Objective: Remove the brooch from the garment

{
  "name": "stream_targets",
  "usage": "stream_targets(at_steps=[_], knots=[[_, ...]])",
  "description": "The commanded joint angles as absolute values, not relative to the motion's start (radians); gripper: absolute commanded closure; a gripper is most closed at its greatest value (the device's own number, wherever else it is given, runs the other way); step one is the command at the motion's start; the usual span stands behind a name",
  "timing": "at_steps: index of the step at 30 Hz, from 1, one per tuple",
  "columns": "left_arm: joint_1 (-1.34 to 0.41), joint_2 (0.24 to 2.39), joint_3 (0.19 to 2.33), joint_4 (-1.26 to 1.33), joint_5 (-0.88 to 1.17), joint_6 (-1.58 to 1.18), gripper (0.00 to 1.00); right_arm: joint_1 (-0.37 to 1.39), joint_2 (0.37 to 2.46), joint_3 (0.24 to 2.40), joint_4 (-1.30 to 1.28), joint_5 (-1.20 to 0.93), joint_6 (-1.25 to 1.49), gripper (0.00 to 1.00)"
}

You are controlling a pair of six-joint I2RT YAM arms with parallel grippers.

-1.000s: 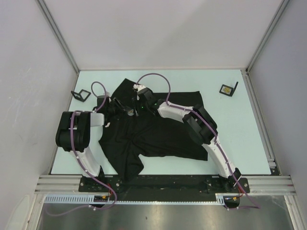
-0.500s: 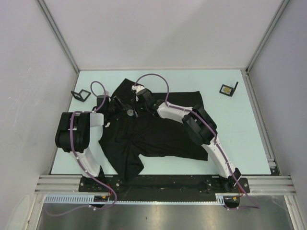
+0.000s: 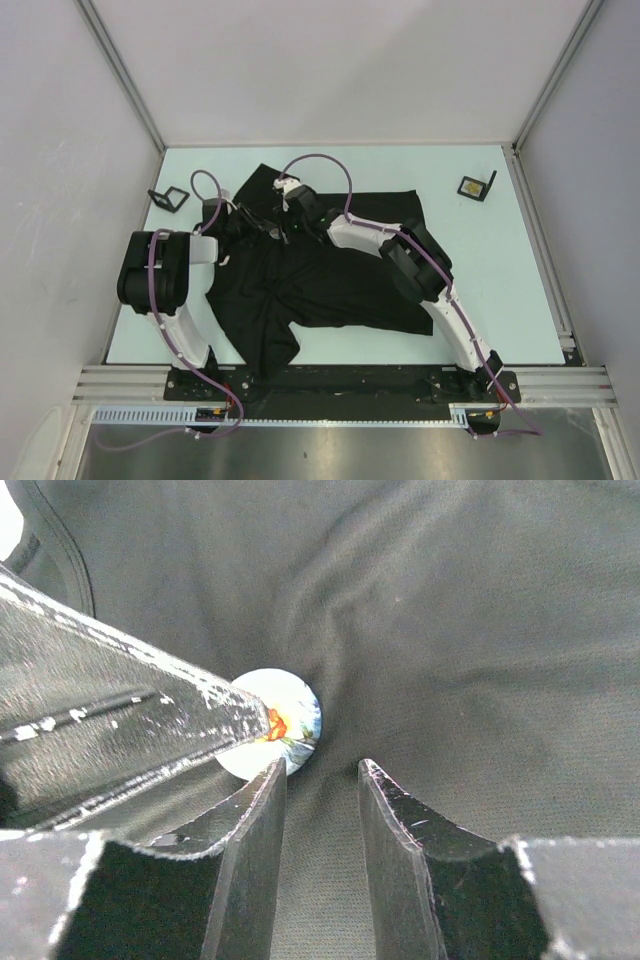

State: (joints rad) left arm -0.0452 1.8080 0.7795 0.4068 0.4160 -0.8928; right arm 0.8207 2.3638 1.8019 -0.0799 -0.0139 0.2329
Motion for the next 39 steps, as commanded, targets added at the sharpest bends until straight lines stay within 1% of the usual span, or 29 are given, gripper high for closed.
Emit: stream_targets(at_steps=[1,6,7,13,16,20,23,31,35,38,39], knots=[[-0.04,1.789,0.785,0.413,0.422,-0.893,0.68,0.836,2.312,1.784,-0.032,0.0,0.181,0.61],[-0.04,1.786,0.801,0.353,0.408,-0.887,0.76,0.853,2.304,1.769,-0.009,-0.026,0.14,0.57],[-0.04,1.786,0.802,0.351,0.405,-0.89,0.77,0.856,2.301,1.76,-0.011,-0.025,0.13,0.54],[-0.041,1.776,0.805,0.327,0.399,-0.891,0.85,0.877,2.286,1.727,0.057,-0.017,0.1,0.44],[-0.041,1.778,0.818,0.302,0.399,-0.89,0.91,0.884,2.286,1.73,0.058,-0.003,0.087,0.42],[-0.043,1.781,0.827,0.275,0.397,-0.89,0.97,0.894,2.287,1.729,0.066,0.029,0.075,0.41],[-0.044,1.775,0.828,0.256,0.388,-0.888,0.98,0.902,2.301,1.75,0.051,0.069,0.057,0.43],[-0.048,1.764,0.839,0.224,0.385,-0.882,0.97,0.91,2.312,1.766,0.057,0.147,0.046,0.56],[-0.051,1.761,0.85,0.193,0.38,-0.876,0.96,0.916,2.318,1.767,0.077,0.173,0.035,0.6],[-0.051,1.758,0.851,0.186,0.38,-0.876,0.94,0.92,2.335,1.782,0.083,0.189,0.028,0.66],[-0.051,1.758,0.851,0.184,0.379,-0.876,0.93,0.922,2.338,1.789,0.08,0.193,0.029,0.71]])
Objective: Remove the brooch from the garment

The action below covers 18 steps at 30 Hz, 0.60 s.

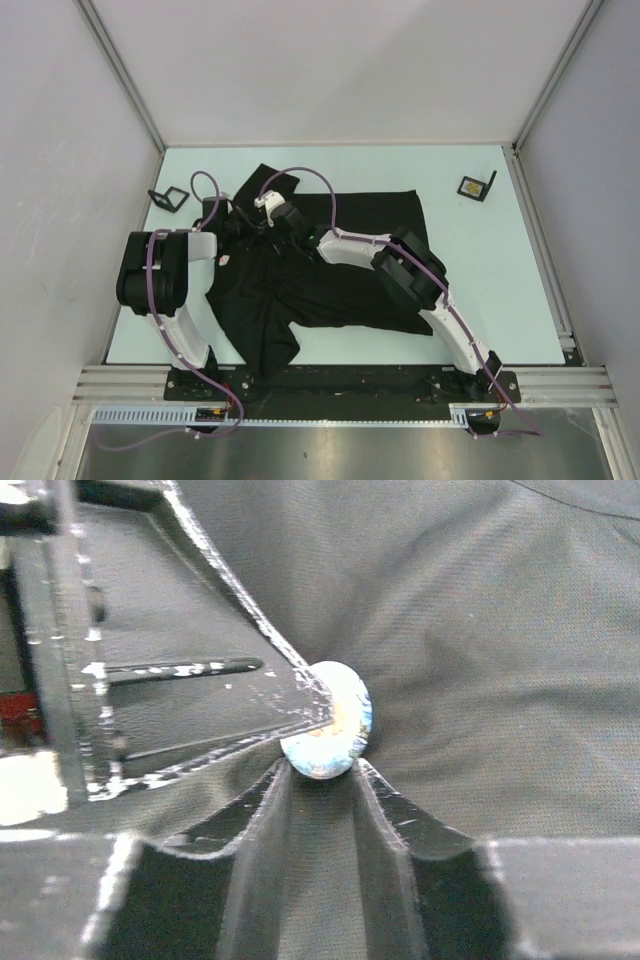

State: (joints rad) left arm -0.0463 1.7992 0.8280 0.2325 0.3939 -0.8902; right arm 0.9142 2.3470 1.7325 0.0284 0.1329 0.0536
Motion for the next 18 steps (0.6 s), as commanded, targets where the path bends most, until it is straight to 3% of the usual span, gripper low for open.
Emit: stream_targets(at_steps=[1,6,12,18], knots=[[-0.051,1.756,0.851,0.183,0.379,-0.876,0.91,0.922,2.341,1.792,0.075,0.193,0.032,0.76],[-0.051,1.746,0.851,0.178,0.377,-0.873,0.8,0.919,2.336,1.786,0.08,0.175,0.064,0.99],[-0.051,1.689,0.844,0.161,0.338,-0.85,0.62,0.893,2.327,1.758,0.095,0.112,0.12,1.0],[-0.051,1.628,0.835,0.129,0.258,-0.808,0.59,0.845,2.312,1.717,0.15,0.011,0.204,1.0]])
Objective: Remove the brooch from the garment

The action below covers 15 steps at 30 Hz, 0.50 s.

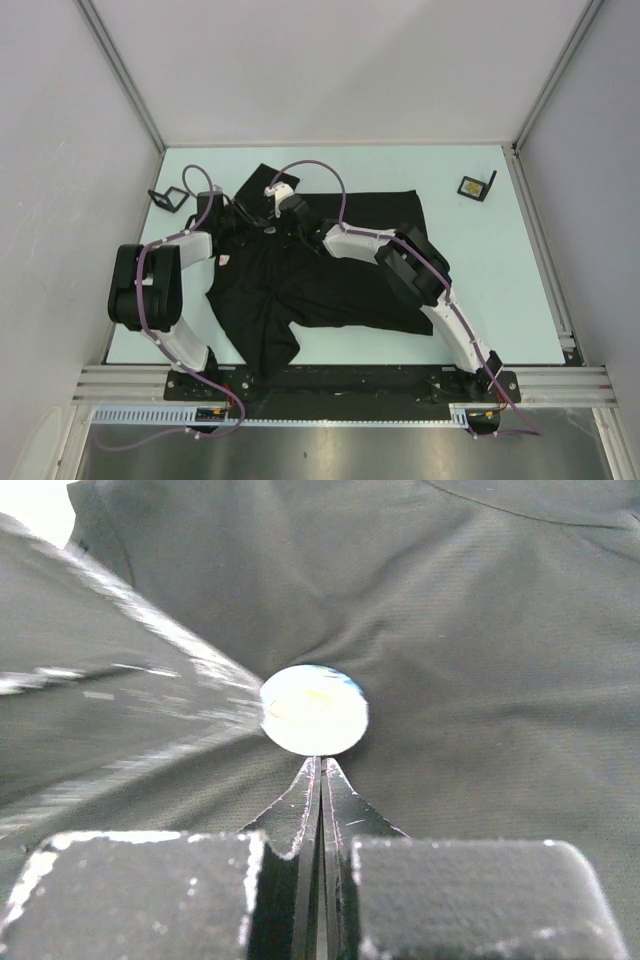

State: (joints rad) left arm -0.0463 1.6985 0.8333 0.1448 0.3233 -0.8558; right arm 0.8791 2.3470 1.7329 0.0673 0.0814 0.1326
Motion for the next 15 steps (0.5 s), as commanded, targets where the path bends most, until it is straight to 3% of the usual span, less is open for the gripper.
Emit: stream_targets(at_steps=[1,9,11,15], knots=[[-0.051,1.625,0.831,0.13,0.249,-0.805,0.59,0.839,2.313,1.712,0.155,-0.026,0.213,1.0],[-0.054,1.657,0.796,0.187,0.288,-0.821,0.54,0.819,2.318,1.712,0.164,-0.1,0.245,0.99],[-0.054,1.658,0.785,0.209,0.291,-0.83,0.54,0.822,2.309,1.709,0.156,-0.074,0.236,0.88],[-0.054,1.644,0.736,0.236,0.273,-0.847,0.58,0.853,2.29,1.716,0.123,-0.015,0.155,0.77]])
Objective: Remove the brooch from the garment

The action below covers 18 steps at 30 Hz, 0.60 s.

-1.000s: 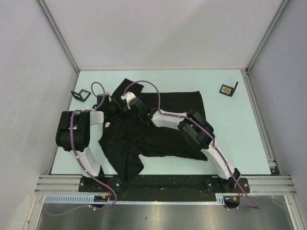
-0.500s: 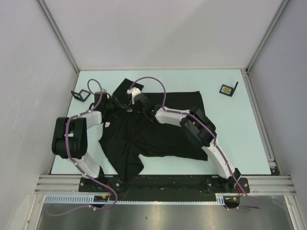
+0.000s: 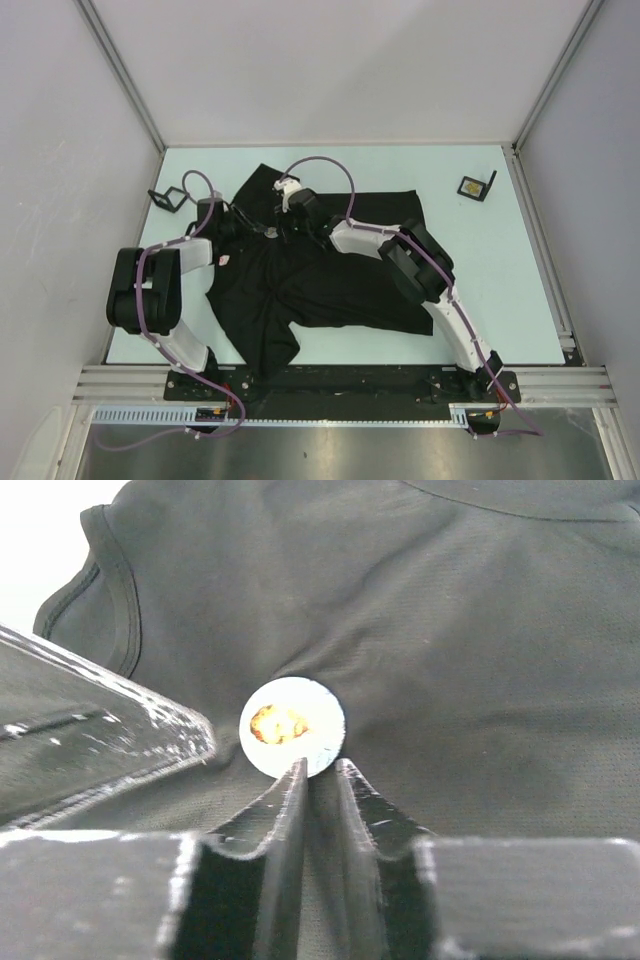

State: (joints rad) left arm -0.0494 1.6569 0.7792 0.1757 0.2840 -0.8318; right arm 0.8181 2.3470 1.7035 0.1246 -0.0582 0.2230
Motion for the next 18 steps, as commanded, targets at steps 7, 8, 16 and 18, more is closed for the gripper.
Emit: stream_targets(at_steps=[7,8,16,18], knots=[[-0.052,1.602,0.626,0.282,0.226,-0.884,0.74,0.893,2.359,1.845,0.019,0.103,0.055,0.64],[-0.052,1.594,0.617,0.284,0.221,-0.89,0.75,0.894,2.367,1.858,0.005,0.109,0.049,0.64],[-0.052,1.582,0.574,0.293,0.218,-0.882,0.76,0.927,2.431,1.949,-0.063,0.182,-0.021,0.5],[-0.052,1.575,0.563,0.302,0.221,-0.884,0.76,0.93,2.447,1.968,-0.086,0.187,-0.028,0.49]])
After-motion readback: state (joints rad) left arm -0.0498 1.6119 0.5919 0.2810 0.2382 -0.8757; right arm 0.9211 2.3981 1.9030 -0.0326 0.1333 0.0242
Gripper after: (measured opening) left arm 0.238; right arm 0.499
